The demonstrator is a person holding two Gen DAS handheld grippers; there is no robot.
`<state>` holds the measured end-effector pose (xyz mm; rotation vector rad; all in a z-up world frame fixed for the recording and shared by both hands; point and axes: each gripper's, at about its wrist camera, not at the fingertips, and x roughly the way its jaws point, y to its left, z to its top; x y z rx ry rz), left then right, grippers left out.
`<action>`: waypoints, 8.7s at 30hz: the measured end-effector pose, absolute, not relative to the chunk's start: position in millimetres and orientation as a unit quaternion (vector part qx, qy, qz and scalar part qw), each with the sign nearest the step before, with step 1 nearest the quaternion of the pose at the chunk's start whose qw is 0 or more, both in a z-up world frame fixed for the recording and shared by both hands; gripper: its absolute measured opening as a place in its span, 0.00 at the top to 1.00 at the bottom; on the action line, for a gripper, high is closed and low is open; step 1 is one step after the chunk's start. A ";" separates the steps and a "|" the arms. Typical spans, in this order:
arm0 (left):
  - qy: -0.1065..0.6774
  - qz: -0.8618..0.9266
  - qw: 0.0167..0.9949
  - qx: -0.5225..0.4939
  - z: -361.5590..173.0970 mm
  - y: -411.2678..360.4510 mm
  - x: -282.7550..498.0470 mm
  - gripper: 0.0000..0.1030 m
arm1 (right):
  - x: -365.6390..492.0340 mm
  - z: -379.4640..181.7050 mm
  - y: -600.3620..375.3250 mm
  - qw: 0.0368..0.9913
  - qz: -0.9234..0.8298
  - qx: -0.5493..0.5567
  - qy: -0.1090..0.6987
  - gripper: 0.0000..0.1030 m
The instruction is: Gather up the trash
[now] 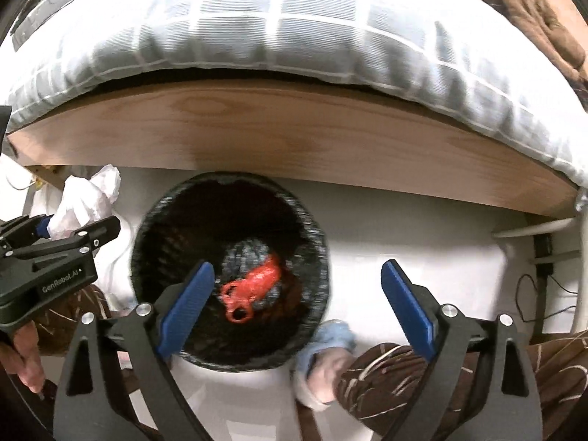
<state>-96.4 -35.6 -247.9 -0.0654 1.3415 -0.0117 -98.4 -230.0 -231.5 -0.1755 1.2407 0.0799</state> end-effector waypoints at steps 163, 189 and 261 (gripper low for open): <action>0.403 0.039 0.914 -0.029 -33.8 66.6 95.1 0.65 | 114.9 -49.3 -138.4 0.901 0.158 -0.028 0.403 0.71; 0.400 0.014 0.916 -0.022 -37.1 16.8 22.1 0.65 | 43.9 -25.5 -180.8 0.915 0.134 -0.010 0.381 0.72; 0.552 0.004 0.832 -0.054 -180.0 11.2 -100.8 0.68 | -77.0 -141.4 -182.2 0.839 0.128 -0.038 0.528 0.72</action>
